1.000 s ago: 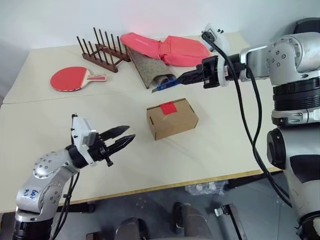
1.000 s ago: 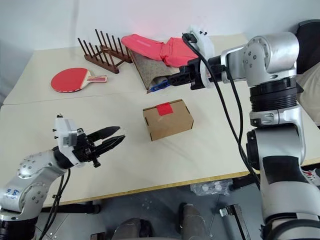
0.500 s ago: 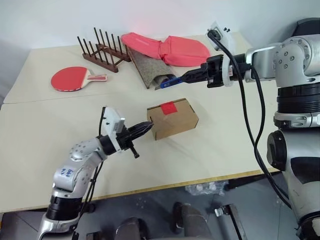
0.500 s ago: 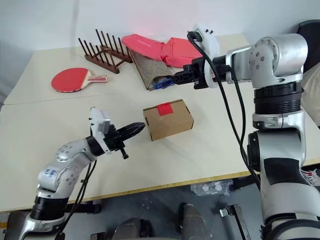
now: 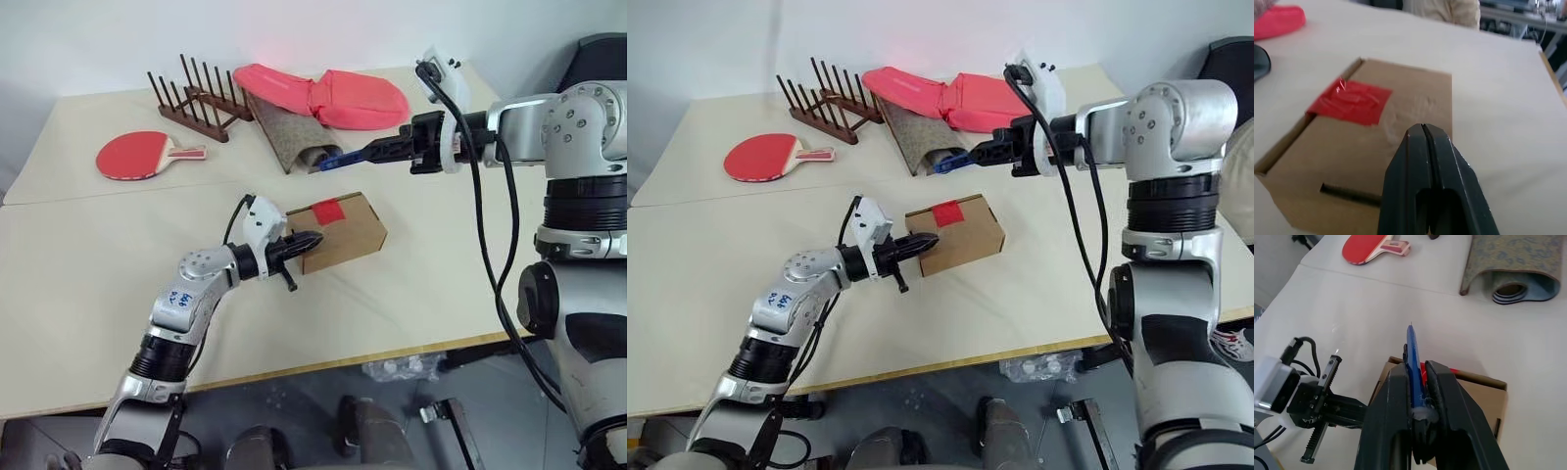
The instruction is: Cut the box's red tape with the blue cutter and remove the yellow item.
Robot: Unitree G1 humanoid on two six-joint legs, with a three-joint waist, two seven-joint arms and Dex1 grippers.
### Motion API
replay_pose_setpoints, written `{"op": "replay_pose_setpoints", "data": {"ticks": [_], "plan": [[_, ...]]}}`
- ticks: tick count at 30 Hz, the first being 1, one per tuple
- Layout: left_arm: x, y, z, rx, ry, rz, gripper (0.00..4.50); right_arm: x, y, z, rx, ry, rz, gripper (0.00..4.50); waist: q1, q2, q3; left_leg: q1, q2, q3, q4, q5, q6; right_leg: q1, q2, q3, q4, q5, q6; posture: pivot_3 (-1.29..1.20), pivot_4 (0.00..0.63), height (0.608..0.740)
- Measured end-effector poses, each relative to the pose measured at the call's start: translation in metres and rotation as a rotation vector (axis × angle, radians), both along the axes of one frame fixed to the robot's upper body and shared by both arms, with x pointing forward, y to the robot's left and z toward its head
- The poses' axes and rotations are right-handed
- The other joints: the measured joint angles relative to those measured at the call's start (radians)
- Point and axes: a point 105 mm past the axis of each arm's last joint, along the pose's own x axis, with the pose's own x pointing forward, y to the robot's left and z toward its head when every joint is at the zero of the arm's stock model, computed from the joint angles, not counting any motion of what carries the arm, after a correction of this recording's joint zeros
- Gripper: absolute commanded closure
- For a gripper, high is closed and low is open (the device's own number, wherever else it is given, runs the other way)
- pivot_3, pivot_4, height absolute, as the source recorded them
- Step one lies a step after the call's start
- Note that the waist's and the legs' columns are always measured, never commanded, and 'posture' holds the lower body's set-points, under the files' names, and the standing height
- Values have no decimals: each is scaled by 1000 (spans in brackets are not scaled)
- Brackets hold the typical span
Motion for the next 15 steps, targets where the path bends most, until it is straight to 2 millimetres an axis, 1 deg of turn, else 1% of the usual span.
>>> {"op": "replay_pose_setpoints", "data": {"ticks": [5,10,15], "plan": [[5,14,1,83,-41,3,4500,-1,-3,1,7,-7,-15,4339,2,0,0,0,0,0,1,0,0,0,0,1,1,0,0,0,150,740],[10,18,2,100,-63,17,4500,-1,-4,2,8,-14,-19,4339,2,0,0,1,0,0,1,0,0,1,0,1,1,0,0,0,150,740],[9,23,3,92,-38,5,4500,-1,-4,2,9,-14,-18,4339,-1,0,0,1,0,0,1,0,0,0,0,1,1,0,0,0,150,740]]}}
